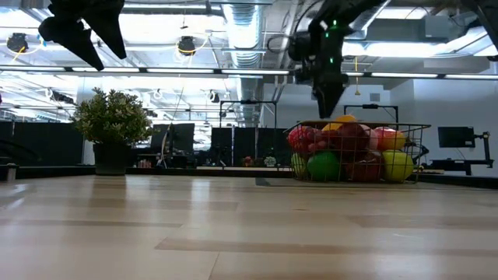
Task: Build produce basket
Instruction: Return to Home Position
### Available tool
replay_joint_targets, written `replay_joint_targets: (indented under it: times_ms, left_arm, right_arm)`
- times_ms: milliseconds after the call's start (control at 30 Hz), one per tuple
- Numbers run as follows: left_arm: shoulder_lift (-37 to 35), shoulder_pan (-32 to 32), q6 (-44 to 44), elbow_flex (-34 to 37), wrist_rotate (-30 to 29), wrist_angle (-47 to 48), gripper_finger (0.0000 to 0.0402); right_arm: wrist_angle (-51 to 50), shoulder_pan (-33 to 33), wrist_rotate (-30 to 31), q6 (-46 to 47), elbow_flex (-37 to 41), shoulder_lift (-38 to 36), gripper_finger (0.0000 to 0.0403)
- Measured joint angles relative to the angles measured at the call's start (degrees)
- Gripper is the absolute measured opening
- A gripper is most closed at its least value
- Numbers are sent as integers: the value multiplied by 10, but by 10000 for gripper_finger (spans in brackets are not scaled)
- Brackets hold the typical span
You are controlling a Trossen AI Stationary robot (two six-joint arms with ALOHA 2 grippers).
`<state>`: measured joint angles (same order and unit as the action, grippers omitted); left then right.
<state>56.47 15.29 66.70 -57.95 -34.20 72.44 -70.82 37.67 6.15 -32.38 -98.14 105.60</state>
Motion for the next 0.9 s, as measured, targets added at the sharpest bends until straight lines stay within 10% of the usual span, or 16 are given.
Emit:
replay_joint_targets:
  times_ms: [500,700,900]
  left_arm:
    - [0,0,-155,-141,-93,-41,347]
    - [-17,-31,-345,-154,-167,-169,347]
    - [-95,-122,-466,-76,-33,-322,347]
  right_arm:
    - [-44,26,-95,101,-38,-234,397]
    - [53,50,-208,153,118,-407,393]
    - [241,49,-212,285,341,-601,397]
